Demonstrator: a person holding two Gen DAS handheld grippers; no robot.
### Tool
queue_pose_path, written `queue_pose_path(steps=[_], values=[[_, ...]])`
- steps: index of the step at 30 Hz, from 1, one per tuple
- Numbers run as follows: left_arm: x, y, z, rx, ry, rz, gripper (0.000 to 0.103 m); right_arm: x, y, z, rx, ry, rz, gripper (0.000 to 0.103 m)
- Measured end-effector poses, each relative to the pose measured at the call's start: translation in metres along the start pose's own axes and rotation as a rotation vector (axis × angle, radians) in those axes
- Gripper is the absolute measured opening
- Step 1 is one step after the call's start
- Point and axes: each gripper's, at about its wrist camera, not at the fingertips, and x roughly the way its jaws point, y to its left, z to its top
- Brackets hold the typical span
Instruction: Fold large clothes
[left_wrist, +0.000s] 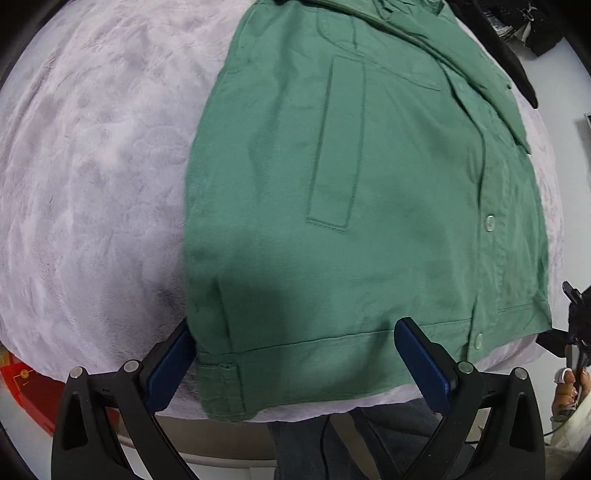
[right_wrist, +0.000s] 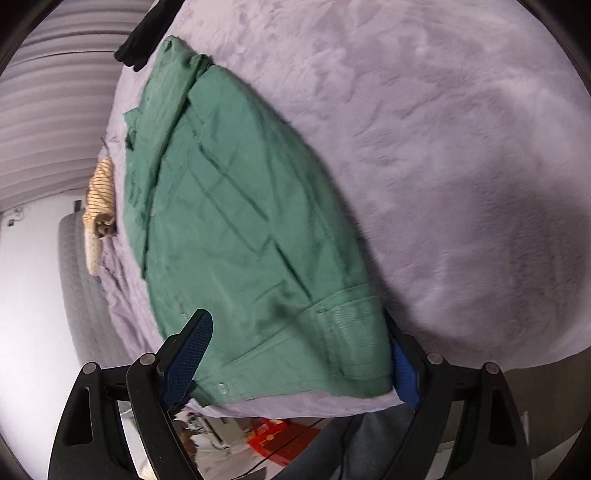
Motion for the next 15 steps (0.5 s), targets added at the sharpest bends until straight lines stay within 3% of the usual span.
queue_pose_path(steps=[2,4,9,10,12,13,14,15], values=[[-0.002,-0.002,0.013,0.022,-0.014,-0.007,0.103,0.002,0.012,0.000,-0.009,0.002,0.121,0.089],[0.002,-0.004,0.011,0.029,-0.006,0.000,0.103,0.005,0.020,-0.001,-0.017,-0.001,0.160,0.089],[0.016,-0.004,0.011,0.041,0.025,0.034,0.103,0.020,0.019,-0.008,-0.014,0.027,0.063,0.089],[0.015,-0.007,0.011,0.049,0.025,0.045,0.098,0.023,0.017,-0.010,-0.007,0.030,0.048,0.089],[0.013,-0.008,0.014,0.059,0.015,0.070,0.081,0.024,0.015,-0.014,0.008,0.019,0.046,0.089],[0.010,-0.009,0.015,0.060,0.006,0.066,0.065,0.024,0.015,-0.015,0.013,0.005,0.050,0.083],[0.005,-0.008,0.016,0.058,-0.004,0.046,0.052,0.021,0.014,-0.016,0.016,-0.012,0.066,0.058],[0.000,-0.007,0.017,0.052,-0.009,0.012,0.022,0.021,0.014,-0.016,0.020,-0.020,0.086,0.038]])
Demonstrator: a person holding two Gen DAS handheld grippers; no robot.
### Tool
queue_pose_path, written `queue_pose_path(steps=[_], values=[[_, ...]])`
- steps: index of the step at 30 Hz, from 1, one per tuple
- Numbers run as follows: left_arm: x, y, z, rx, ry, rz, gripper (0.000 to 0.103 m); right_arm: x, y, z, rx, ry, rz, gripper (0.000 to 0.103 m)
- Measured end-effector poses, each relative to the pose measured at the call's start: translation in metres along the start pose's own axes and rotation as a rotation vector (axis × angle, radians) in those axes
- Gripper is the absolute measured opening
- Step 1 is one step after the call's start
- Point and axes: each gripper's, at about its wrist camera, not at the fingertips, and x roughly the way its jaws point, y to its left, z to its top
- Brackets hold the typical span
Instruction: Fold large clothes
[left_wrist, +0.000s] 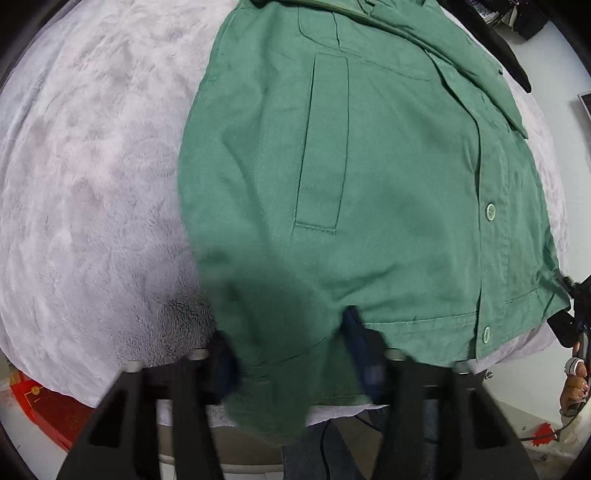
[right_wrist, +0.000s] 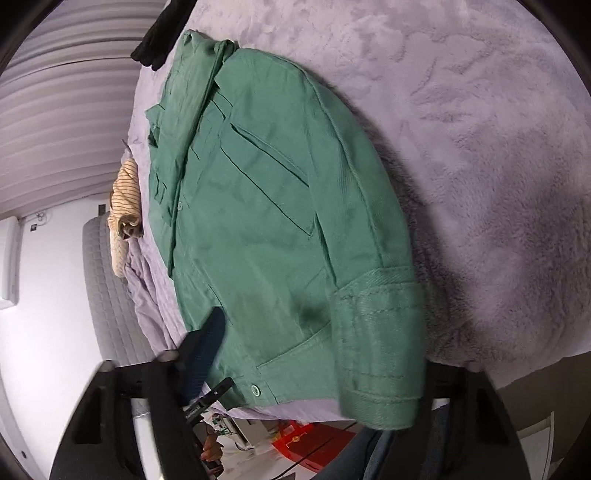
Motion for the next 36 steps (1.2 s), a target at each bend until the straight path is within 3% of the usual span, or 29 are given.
queue_pose_path(steps=[1,8,13,19,22,26,30,33,36], values=[[-0.005,0.002,0.002,-0.019,0.001,-0.054,0.017,-0.001,-0.001,0.000,0.004,0.000,0.021,0.006],[-0.068,0.016,0.022,-0.126,-0.075,-0.318,0.015,-0.017,0.028,0.016,0.004,-0.007,0.257,0.006],[-0.116,0.024,0.075,-0.177,-0.202,-0.362,0.015,-0.023,0.089,0.056,-0.066,-0.015,0.353,0.006],[-0.152,0.020,0.180,-0.179,-0.338,-0.277,0.015,-0.007,0.168,0.139,-0.161,-0.008,0.380,0.006],[-0.139,0.011,0.237,-0.172,-0.375,-0.226,0.016,0.011,0.196,0.186,-0.175,-0.021,0.367,0.007],[-0.100,0.002,0.294,-0.177,-0.344,-0.111,0.016,0.054,0.215,0.240,-0.166,-0.010,0.271,0.008],[-0.069,-0.001,0.322,-0.137,-0.296,-0.023,0.016,0.093,0.214,0.272,-0.119,-0.017,0.178,0.010],[-0.052,-0.002,0.334,-0.084,-0.243,0.045,0.016,0.105,0.214,0.278,-0.117,-0.030,0.127,0.011],[-0.049,0.000,0.340,-0.067,-0.220,0.085,0.036,0.106,0.213,0.279,-0.117,-0.040,0.087,0.015]])
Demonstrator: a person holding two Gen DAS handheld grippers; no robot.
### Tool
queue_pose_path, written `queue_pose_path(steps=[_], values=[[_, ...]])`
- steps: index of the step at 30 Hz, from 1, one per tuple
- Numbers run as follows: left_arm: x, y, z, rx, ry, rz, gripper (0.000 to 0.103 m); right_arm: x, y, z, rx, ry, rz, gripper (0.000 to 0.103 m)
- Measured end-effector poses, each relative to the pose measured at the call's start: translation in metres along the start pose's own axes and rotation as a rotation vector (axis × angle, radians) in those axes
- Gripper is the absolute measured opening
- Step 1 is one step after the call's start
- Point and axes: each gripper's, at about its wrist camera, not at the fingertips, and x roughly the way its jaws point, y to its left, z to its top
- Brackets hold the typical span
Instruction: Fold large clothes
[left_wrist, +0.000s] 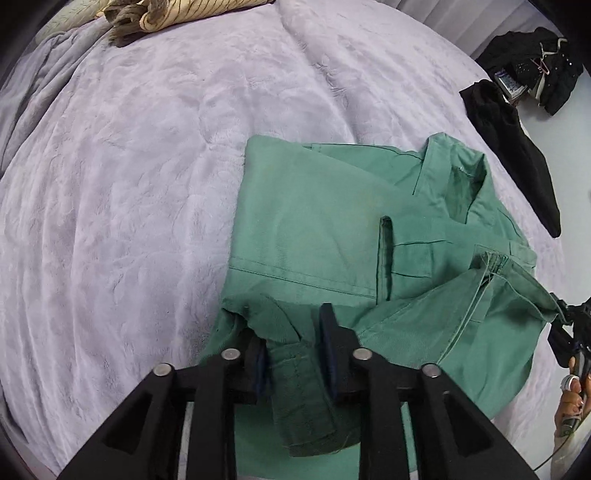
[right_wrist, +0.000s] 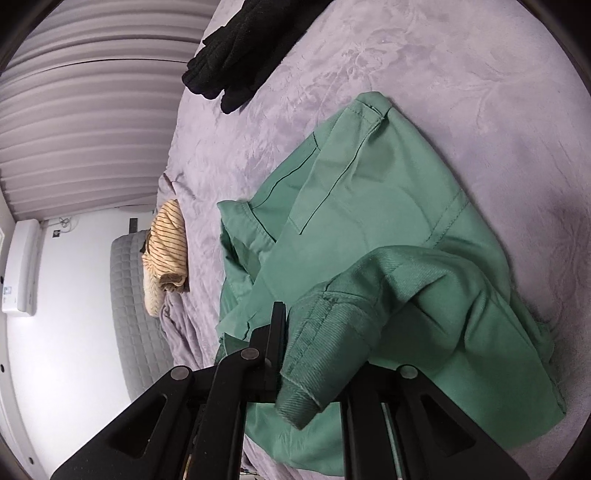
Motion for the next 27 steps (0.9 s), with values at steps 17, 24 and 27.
queue_pose_path(steps=[17,24,27], values=[[0.029,0.016,0.028,0.104,-0.022,0.127,0.098,-0.018,0.026,0.011,-0.354,-0.057,-0.425,0.075],[0.055,0.002,0.032,0.124,0.000,0.097,0.070,0.032,0.046,0.022,-0.581,-0.047,-0.620,0.075],[0.048,-0.001,0.029,0.138,-0.035,0.148,0.019,0.051,0.031,0.026,-0.532,0.016,-0.668,0.041]])
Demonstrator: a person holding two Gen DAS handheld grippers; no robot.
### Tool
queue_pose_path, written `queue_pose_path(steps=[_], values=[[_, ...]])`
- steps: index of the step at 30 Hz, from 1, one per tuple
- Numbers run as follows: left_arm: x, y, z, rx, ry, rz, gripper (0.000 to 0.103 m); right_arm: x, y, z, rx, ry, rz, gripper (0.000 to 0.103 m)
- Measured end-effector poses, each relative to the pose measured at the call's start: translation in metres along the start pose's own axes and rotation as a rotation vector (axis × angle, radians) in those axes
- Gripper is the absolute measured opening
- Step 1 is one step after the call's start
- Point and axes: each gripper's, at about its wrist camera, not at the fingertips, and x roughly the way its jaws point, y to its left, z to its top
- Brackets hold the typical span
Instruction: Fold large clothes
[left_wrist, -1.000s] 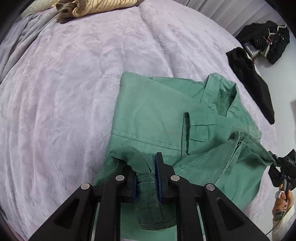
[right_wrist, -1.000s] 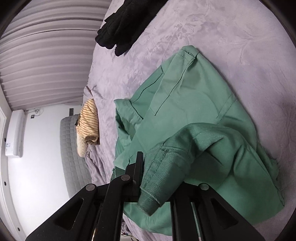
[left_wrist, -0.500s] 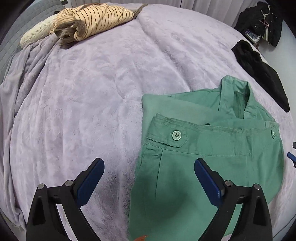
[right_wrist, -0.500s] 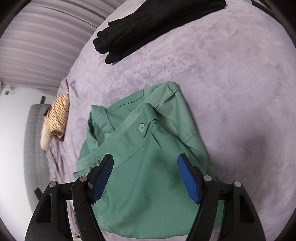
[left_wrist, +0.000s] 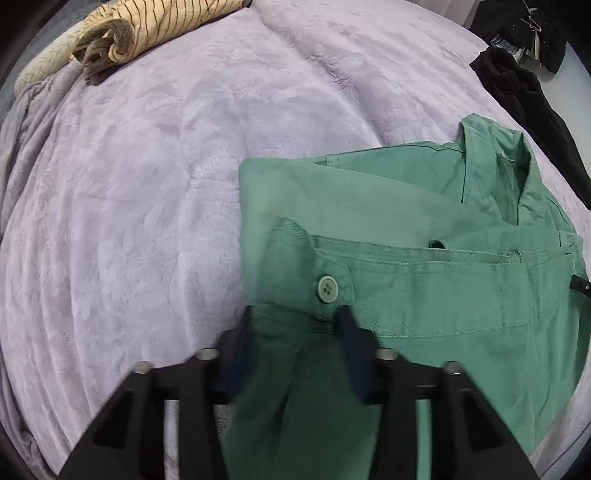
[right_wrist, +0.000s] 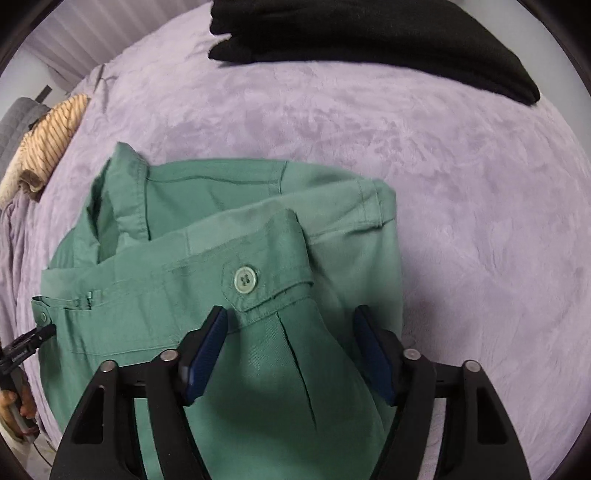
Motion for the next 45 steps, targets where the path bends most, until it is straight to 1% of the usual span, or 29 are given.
queue_pose_path(steps=[1,3,4,6,7,9,10,12,13,16,19,22,24,26,27,29,30,31,32,33,34,35,37,39,41,44,45], values=[[-0.007,0.001,-0.002,0.003,-0.013,0.003,0.017,0.000,0.002,-0.005,-0.002,0.007,0.034,0.004],[-0.030,0.004,-0.009,0.012,-0.068,-0.027,0.017,-0.018,0.015,-0.017,-0.071,-0.055,-0.019,0.005],[-0.044,0.006,-0.012,0.013,-0.092,-0.049,0.017,-0.031,0.022,-0.023,-0.110,-0.087,-0.028,0.004],[-0.071,0.007,-0.016,0.018,-0.138,-0.098,0.017,-0.062,0.030,-0.037,-0.149,-0.151,-0.013,0.004],[-0.083,0.007,-0.016,0.025,-0.160,-0.108,0.017,-0.077,0.031,-0.041,-0.157,-0.182,-0.007,0.004],[-0.104,0.002,-0.013,0.046,-0.212,-0.117,0.017,-0.105,0.028,-0.046,-0.149,-0.249,0.013,0.004],[-0.113,-0.001,-0.010,0.059,-0.239,-0.112,0.017,-0.114,0.027,-0.045,-0.138,-0.269,0.020,0.004],[-0.118,-0.007,0.002,0.087,-0.262,-0.094,0.017,-0.126,0.025,-0.040,-0.127,-0.299,0.030,0.004],[-0.116,-0.008,0.007,0.089,-0.261,-0.083,0.017,-0.127,0.024,-0.037,-0.127,-0.300,0.030,0.004],[-0.109,-0.009,0.019,0.065,-0.266,-0.085,0.017,-0.123,0.030,-0.028,-0.119,-0.309,0.018,0.004],[-0.085,-0.010,0.035,0.050,-0.276,-0.043,0.017,-0.111,0.035,-0.014,-0.124,-0.319,0.000,0.004],[-0.048,-0.010,0.049,0.022,-0.253,-0.024,0.017,-0.083,0.030,0.008,-0.127,-0.299,-0.036,0.004],[-0.020,-0.011,0.052,0.005,-0.221,-0.005,0.017,-0.053,0.017,0.021,-0.089,-0.258,-0.034,0.005],[0.008,-0.016,0.052,0.004,-0.189,0.035,0.017,-0.018,0.005,0.025,-0.044,-0.202,-0.040,0.005],[0.017,-0.018,0.051,0.007,-0.182,0.050,0.019,-0.003,0.001,0.025,-0.036,-0.180,-0.047,0.005],[0.027,-0.022,0.049,0.007,-0.188,0.081,0.024,0.017,-0.003,0.022,-0.031,-0.169,-0.047,0.006],[0.027,-0.022,0.049,0.008,-0.196,0.099,0.033,0.019,-0.004,0.021,-0.023,-0.176,-0.043,0.006],[0.025,-0.020,0.049,0.002,-0.200,0.127,0.049,0.019,-0.007,0.021,-0.007,-0.176,-0.031,0.006],[0.020,-0.015,0.050,-0.011,-0.201,0.161,0.057,0.016,-0.012,0.022,0.021,-0.173,-0.006,0.012],[0.012,-0.009,0.050,-0.027,-0.207,0.176,0.064,0.013,-0.017,0.022,0.054,-0.161,0.017,0.015],[0.002,-0.003,0.049,-0.040,-0.214,0.175,0.064,0.009,-0.023,0.023,0.091,-0.146,0.027,0.021],[-0.007,0.003,0.048,-0.045,-0.216,0.178,0.064,0.000,-0.028,0.022,0.126,-0.142,0.035,0.022],[-0.030,0.012,0.038,-0.035,-0.221,0.160,0.064,-0.025,-0.033,0.016,0.147,-0.171,0.025,0.022],[-0.049,0.012,0.025,-0.006,-0.220,0.125,0.064,-0.053,-0.025,0.003,0.101,-0.214,0.017,0.022],[-0.062,0.006,0.006,0.022,-0.215,0.100,0.064,-0.070,-0.006,-0.016,0.027,-0.218,0.054,0.021],[-0.062,-0.011,-0.028,0.025,-0.181,0.041,0.064,-0.073,0.033,-0.051,-0.071,-0.180,0.148,0.021],[-0.057,-0.018,-0.040,0.026,-0.176,0.043,0.064,-0.066,0.047,-0.064,-0.098,-0.155,0.168,0.021]])
